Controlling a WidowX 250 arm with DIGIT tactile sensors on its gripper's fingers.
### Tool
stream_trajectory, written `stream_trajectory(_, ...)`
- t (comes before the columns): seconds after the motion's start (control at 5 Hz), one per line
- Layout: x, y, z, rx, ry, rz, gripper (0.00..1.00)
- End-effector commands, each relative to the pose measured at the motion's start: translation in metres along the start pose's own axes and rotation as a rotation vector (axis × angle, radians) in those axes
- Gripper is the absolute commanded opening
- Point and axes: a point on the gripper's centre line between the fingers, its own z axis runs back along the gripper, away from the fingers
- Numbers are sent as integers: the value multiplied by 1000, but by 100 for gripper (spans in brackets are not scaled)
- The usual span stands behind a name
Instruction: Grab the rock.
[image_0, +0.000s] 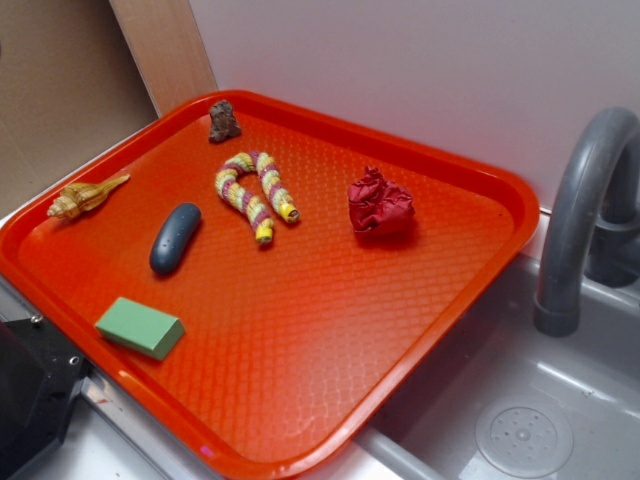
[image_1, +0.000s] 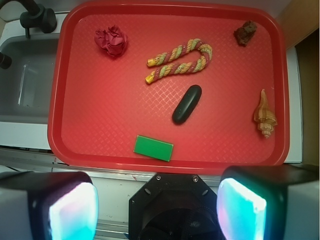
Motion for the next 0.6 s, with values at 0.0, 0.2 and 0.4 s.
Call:
stream_trajectory(0.0, 0, 0, 0, 0, 0, 0, 100)
stream_trajectory(0.2, 37, 13, -16, 20, -85, 105, 100)
stream_trajectory(0.4, 71, 36, -32, 59, -113, 165, 100)
